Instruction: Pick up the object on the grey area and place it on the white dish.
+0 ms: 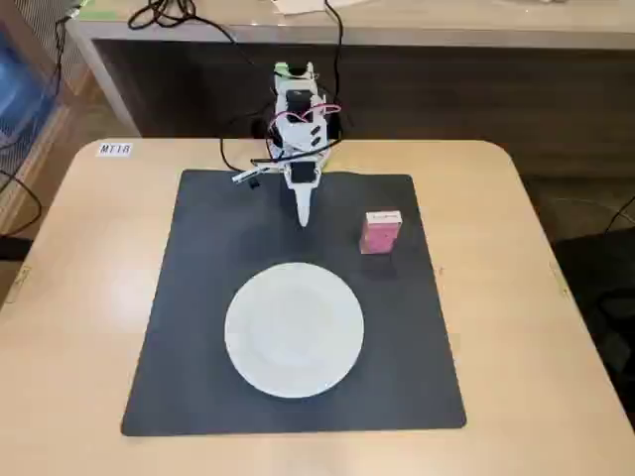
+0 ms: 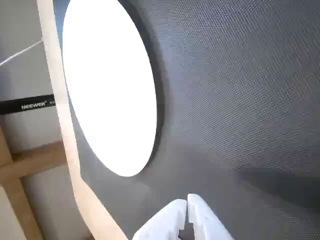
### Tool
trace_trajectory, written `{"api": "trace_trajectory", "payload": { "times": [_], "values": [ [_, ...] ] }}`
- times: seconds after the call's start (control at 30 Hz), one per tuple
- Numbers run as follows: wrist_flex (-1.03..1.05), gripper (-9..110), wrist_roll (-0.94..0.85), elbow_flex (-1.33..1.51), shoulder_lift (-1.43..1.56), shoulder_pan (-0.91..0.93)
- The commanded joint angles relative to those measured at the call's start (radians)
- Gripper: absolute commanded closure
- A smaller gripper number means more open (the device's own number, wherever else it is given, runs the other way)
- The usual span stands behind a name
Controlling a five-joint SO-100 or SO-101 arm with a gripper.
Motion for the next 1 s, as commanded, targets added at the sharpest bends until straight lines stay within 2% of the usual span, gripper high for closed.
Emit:
{"api": "trace_trajectory", "payload": {
  "times": [0.0,0.47,0.57,0.77,0.97],
  "values": [
    [-0.049,101,-0.028,0.012,0.025,0.009],
    [-0.043,101,-0.035,-0.017,0.025,-0.003],
    [-0.043,102,-0.043,-0.212,-0.021,-0.052],
    [0.084,102,-0.106,-0.784,-0.471,-0.057],
    [0.147,102,-0.009,-1.043,-0.635,-0.176]
  ]
}}
